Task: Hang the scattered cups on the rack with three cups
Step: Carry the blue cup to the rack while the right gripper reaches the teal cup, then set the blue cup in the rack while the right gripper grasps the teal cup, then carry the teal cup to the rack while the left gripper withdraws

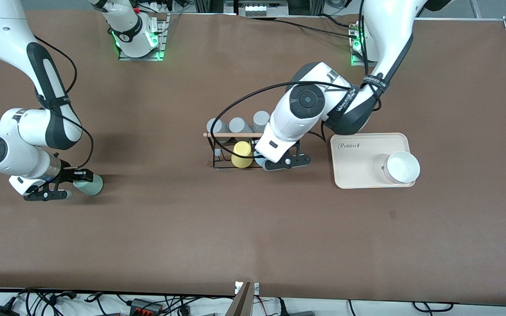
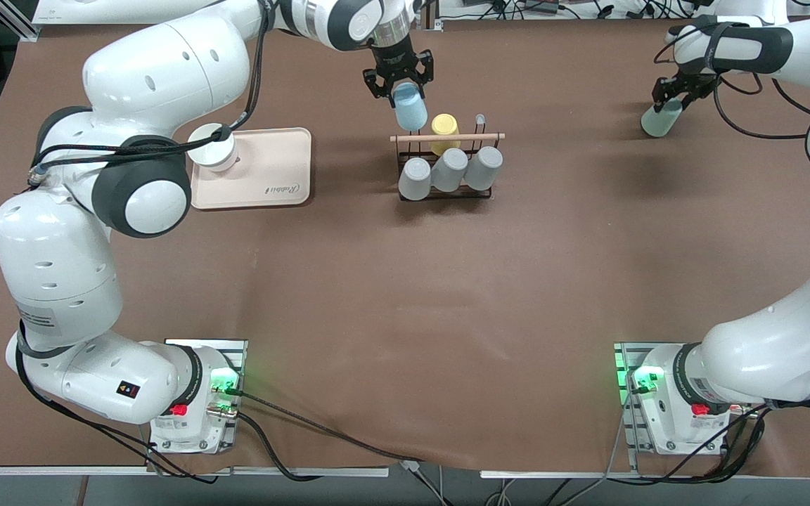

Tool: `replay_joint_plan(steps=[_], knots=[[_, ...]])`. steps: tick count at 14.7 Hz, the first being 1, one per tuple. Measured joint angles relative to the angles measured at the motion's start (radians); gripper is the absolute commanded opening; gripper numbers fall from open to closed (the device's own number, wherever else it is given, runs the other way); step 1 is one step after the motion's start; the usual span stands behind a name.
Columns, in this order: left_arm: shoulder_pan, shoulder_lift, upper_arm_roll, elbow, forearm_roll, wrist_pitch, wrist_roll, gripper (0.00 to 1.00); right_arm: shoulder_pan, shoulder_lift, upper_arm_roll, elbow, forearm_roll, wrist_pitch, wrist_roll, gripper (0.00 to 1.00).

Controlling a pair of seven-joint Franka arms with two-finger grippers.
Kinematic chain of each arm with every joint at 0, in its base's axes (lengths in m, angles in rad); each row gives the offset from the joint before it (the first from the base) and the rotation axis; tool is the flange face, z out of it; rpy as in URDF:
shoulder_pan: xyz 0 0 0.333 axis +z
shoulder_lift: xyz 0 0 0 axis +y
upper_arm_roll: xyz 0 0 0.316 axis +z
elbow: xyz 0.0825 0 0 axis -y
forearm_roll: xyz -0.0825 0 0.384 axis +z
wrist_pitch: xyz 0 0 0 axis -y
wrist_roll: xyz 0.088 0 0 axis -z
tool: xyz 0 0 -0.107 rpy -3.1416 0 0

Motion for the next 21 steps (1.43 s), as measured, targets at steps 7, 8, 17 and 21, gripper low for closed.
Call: replay_joint_plan(steps=[7,8,17,21], knots=[[-0.044,0.041,0.001,0.001,0.127,0.000,-0.012,0.99,0.113,-0.058,0.010,0.254,0.004,-0.393,0.089,0.39],[-0.047,0.050,0.001,0.001,0.140,0.000,-0.012,1.00,0.125,-0.060,0.017,0.286,0.014,-0.435,0.111,0.39],[0.175,-0.090,0.014,0.058,0.160,-0.241,0.122,1.00,0.223,-0.107,0.068,0.362,0.083,-0.581,0.232,0.39],[0.297,-0.207,0.009,0.058,0.151,-0.407,0.243,1.00,0.348,-0.104,0.074,0.391,0.084,-0.596,0.427,0.39]])
